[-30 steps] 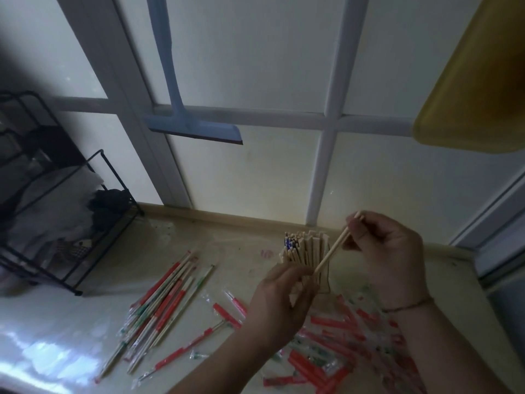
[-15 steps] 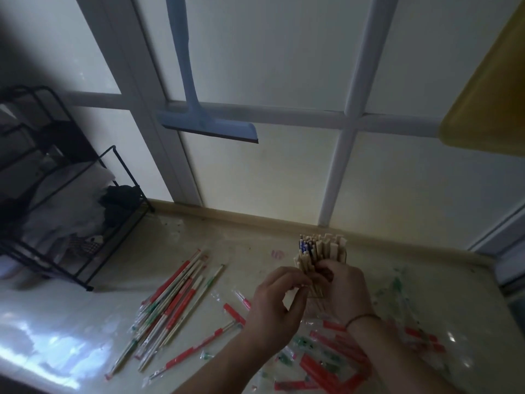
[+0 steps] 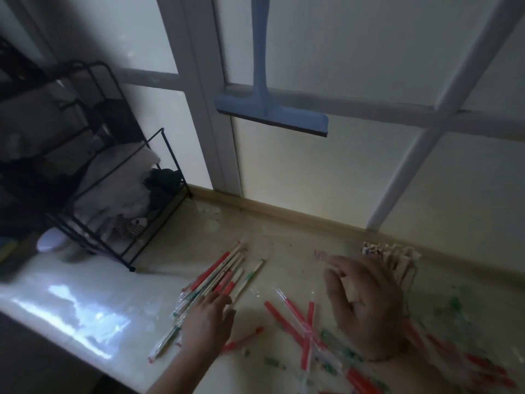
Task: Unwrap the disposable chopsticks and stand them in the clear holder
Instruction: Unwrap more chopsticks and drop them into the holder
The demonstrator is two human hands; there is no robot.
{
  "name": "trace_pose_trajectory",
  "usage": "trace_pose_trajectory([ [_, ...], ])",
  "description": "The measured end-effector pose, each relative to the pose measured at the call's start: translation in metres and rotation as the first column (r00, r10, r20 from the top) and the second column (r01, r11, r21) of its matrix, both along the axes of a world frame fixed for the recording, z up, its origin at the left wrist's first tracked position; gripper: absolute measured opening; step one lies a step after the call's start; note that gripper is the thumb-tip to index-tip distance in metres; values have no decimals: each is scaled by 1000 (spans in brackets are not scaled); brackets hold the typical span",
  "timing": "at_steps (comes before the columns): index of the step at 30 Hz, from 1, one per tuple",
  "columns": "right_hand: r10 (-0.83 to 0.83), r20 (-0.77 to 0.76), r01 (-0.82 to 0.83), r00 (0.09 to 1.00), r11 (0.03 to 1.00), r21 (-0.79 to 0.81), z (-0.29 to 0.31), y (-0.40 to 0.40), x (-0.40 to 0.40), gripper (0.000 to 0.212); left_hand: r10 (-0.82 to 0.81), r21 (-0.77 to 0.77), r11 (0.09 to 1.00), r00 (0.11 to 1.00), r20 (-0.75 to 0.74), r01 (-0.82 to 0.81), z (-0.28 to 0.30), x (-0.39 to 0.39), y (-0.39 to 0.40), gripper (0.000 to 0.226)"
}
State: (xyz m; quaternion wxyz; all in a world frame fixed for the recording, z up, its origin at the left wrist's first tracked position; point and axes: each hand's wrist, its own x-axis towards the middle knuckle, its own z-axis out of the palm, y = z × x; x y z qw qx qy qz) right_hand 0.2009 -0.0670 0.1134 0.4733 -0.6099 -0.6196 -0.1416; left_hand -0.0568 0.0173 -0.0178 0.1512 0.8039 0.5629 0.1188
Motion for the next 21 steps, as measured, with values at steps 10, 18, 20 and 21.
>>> trace_pose_trajectory([
  [10, 219, 58, -86, 974, 596, -798, -93, 71, -71, 32, -57, 76, 993, 945, -321, 86, -28, -18, 22, 13],
  [18, 178, 131, 34, 975, 461, -886, -106, 84, -83, 50, -94, -3, 995, 971, -220, 96, -16, -20, 28, 16],
  [20, 129, 264, 146, 956, 572, -807, -102, 83, -77, 59, -151, 122, 977, 974, -167, 172, -7, -28, 28, 10],
  [21, 123, 324, 181, 938, 622, -762, -103, 81, -71, 56, -176, 186, 961, 972, -158, 204, -2, -33, 30, 10],
])
